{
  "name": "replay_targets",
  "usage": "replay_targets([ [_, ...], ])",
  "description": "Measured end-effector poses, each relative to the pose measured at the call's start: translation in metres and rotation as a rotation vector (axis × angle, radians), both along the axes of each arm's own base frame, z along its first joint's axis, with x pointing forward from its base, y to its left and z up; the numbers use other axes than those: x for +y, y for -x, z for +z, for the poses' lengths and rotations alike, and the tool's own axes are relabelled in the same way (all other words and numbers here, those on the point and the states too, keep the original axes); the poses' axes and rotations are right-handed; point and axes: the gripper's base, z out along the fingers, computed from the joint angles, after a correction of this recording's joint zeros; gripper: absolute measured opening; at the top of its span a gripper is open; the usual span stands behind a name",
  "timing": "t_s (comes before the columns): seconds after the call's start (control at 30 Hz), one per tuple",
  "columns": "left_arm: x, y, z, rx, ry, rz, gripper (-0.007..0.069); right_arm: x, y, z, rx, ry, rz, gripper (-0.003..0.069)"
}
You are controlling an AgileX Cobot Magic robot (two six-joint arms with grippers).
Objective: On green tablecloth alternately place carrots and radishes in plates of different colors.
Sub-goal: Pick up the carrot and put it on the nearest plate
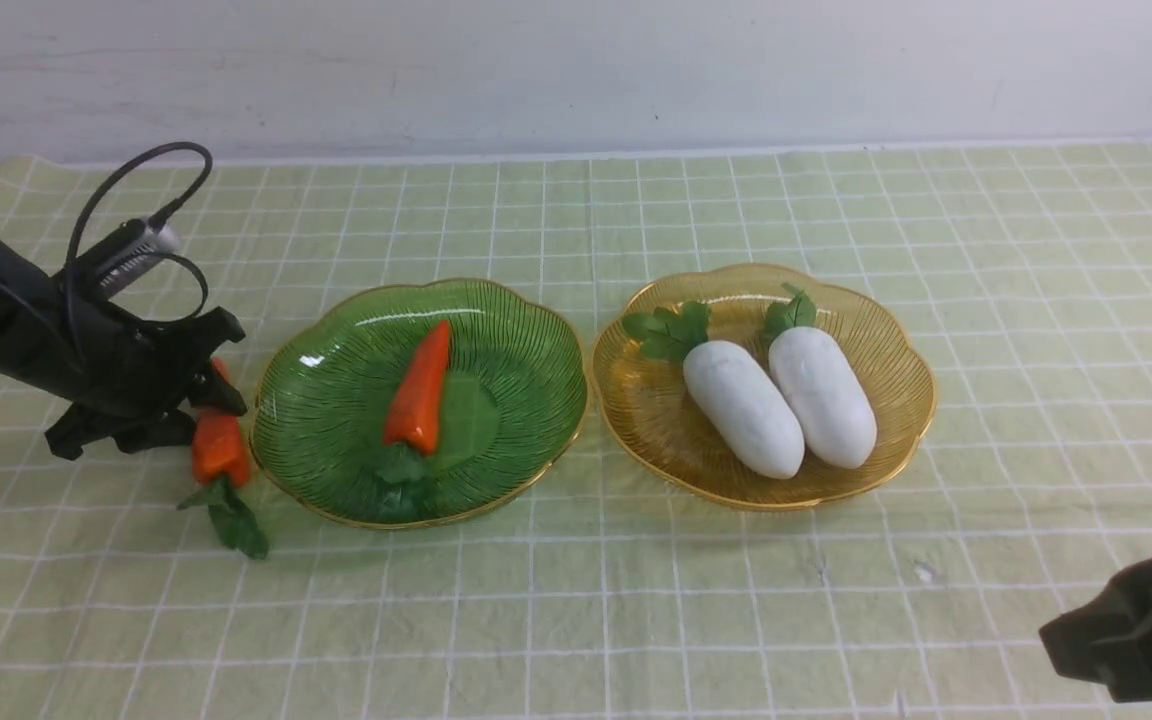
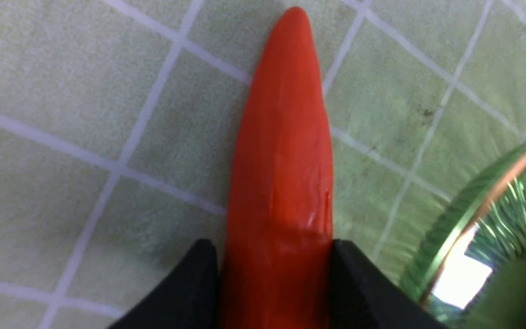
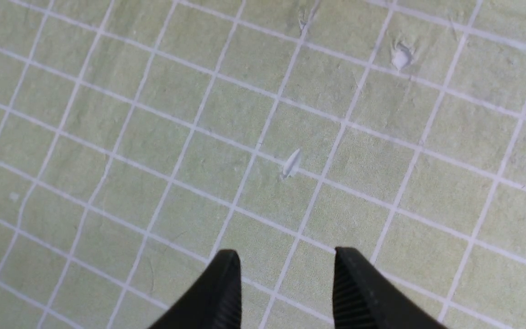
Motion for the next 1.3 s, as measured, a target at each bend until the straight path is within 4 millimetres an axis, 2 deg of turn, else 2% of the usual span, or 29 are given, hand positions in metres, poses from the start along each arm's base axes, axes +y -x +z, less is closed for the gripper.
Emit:
replay_targets([
  [0.07,0.001,0.002,0.018,-0.025,-0.033,-0.034,0.0279,0.0,0.0,0.0,0.0,0.0,0.0,0.0264],
  [0.13,0.0,0.006,0.045,-0.066,-0.076,-0.071,0.0279,0.0,0.0,0.0,0.0,0.0,0.0,0.0264],
  [0.17,0.0,0.006,0.048,-0.07,-0.08,-0.073,0.0279,0.0,0.0,0.0,0.0,0.0,0.0,0.0264],
  [0.2,-0.004,0.01,0.066,-0.095,-0.109,-0.106,0.0279,0.0,0.0,0.0,0.0,0.0,0.0,0.0264],
  [0.23,-0.006,0.012,0.075,-0.112,-0.119,-0.118,0.0279,0.0,0.0,0.0,0.0,0.0,0.0,0.0264],
  [0.33,-0.019,0.017,0.088,-0.121,-0.147,-0.19,0.0279,0.0,0.0,0.0,0.0,0.0,0.0,0.0264],
  [0.43,-0.042,0.019,0.089,-0.113,-0.177,-0.306,0.0279,0.0,0.0,0.0,0.0,0.0,0.0,0.0264],
  [0.57,-0.081,0.016,0.077,-0.098,-0.218,-0.444,0.0279,0.0,0.002,-0.001,0.003,0.018,0.052,0.0262],
  [0.73,-0.104,0.012,0.064,-0.1,-0.25,-0.51,0.0279,0.003,0.003,0.0,0.01,-0.008,0.082,0.0222],
  [0.83,-0.108,0.011,0.057,-0.084,-0.251,-0.525,0.0286,0.005,0.005,0.0,0.029,-0.019,0.095,0.0188],
  [0.93,-0.109,0.01,0.053,-0.075,-0.251,-0.53,0.033,0.005,0.009,-0.001,0.066,-0.025,0.113,0.0144],
  [1.0,-0.109,0.01,0.052,-0.073,-0.251,-0.53,0.038,0.005,0.012,-0.001,0.081,-0.025,0.126,0.0118],
  [1.03,-0.11,0.01,0.052,-0.071,-0.247,-0.528,0.043,0.005,0.015,0.001,0.079,-0.027,0.13,0.0099],
  [1.13,-0.111,0.011,0.052,-0.053,-0.222,-0.523,0.0506,0.003,0.026,0.011,0.027,-0.037,0.14,0.007],
  [1.2,-0.111,0.012,0.052,-0.047,-0.213,-0.523,0.052,0.002,0.033,0.015,-0.002,-0.041,0.143,0.0061],
  [1.3,-0.113,0.012,0.052,-0.044,-0.186,-0.515,0.0528,-0.003,0.055,0.029,-0.081,-0.055,0.154,0.0048],
])
